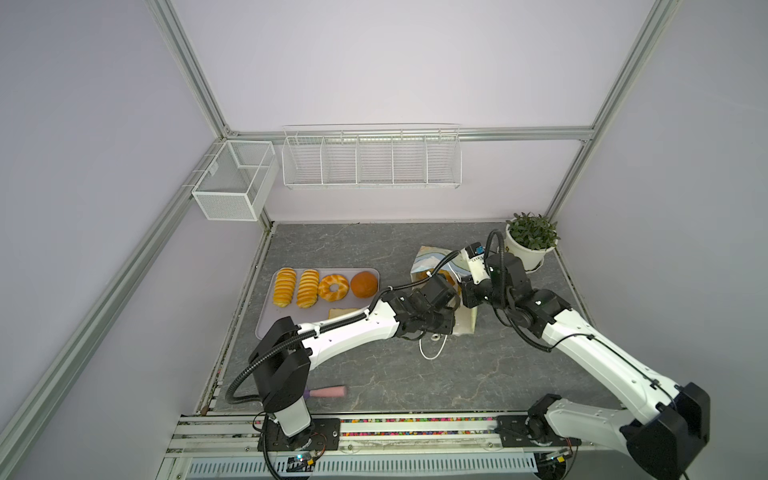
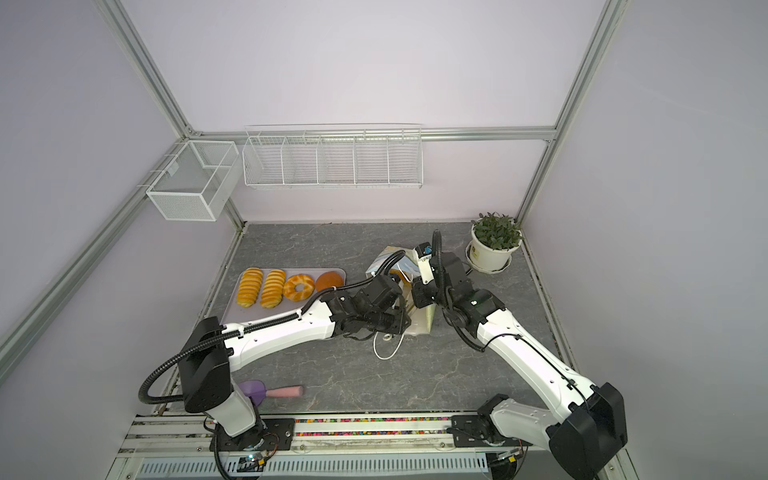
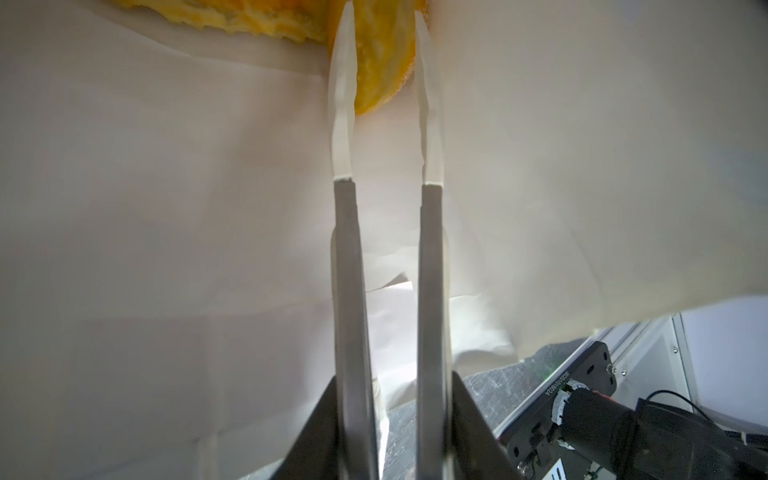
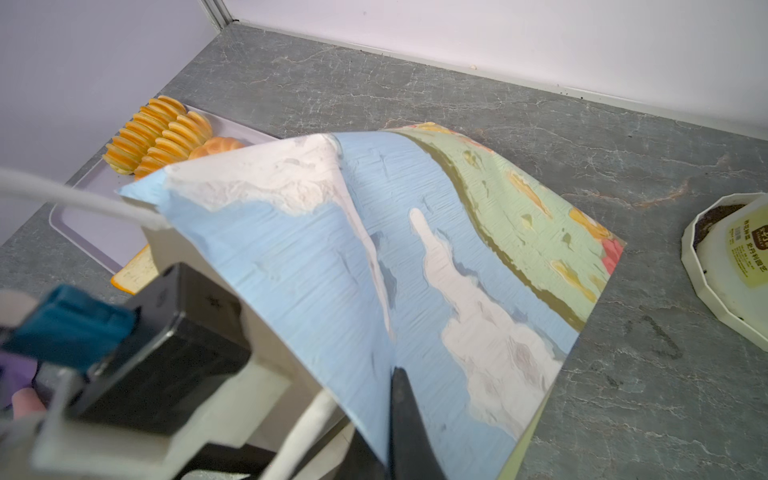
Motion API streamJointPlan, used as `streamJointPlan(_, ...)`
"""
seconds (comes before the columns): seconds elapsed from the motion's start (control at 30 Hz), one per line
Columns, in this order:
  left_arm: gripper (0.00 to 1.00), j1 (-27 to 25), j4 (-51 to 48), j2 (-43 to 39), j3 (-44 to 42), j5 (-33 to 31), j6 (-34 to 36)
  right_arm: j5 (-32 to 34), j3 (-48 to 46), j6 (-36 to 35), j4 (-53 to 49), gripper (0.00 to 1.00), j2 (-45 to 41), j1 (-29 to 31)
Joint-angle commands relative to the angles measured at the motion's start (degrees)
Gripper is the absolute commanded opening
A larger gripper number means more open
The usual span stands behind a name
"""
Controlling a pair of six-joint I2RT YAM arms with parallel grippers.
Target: Take the fake bread out of the paper bag
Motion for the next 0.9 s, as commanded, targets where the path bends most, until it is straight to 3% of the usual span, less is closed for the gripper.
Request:
streamJointPlan(0.0, 0.37, 0.2, 2.9, 1.7, 1.0, 1.2, 0.2, -1.4, 0.1, 0.8, 1.9, 0.07, 0.2, 0.3)
streamJointPlan(0.3, 0.42, 0.3, -0.9, 5.6, 5.5, 0.5, 1.7, -1.6, 0.4, 0.4, 1.6, 0.07, -0.3, 0.3)
streamJointPlan(0.87, 0.43, 0.3, -2.9, 10.7, 9.7, -3.6, 4.6, -1.9, 0.1, 0.0, 1.4, 0.07, -1.0, 0.3)
